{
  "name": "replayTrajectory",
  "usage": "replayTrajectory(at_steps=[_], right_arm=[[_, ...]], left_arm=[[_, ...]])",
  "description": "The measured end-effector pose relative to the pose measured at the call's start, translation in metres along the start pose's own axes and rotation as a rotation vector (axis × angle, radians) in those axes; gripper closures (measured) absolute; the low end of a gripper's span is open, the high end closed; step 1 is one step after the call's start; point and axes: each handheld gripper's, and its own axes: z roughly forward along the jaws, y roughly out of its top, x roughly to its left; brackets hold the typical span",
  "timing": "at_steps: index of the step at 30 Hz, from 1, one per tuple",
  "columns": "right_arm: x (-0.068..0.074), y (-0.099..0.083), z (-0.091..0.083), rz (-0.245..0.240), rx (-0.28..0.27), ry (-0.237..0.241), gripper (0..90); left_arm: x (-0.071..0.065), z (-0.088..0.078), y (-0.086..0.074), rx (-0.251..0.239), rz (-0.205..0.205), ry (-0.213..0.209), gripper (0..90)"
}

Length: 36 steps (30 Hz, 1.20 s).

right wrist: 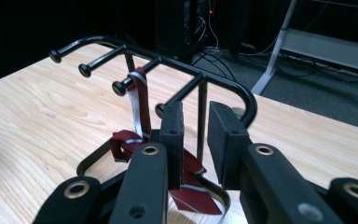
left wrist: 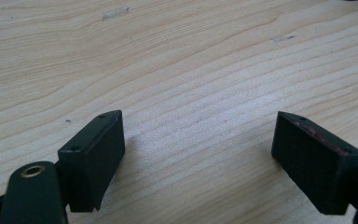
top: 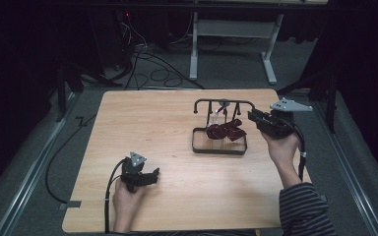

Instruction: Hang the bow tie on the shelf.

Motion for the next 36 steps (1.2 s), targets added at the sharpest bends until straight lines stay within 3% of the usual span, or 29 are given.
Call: replayTrajectory(at_steps=[16, 36], right_arm=[[-0.015, -0.020, -0.021, 0.034, -0.001, -0.013, 70.8], [-0.022, -0.033, -0.043, 0.051, -0.008, -0.025, 68.6]], left_arm=[[0.000, 0.000, 0.000, 0.000, 0.000, 0.000, 17.6], [0.000, 0.000, 0.000, 0.000, 0.000, 0.000, 17.6]])
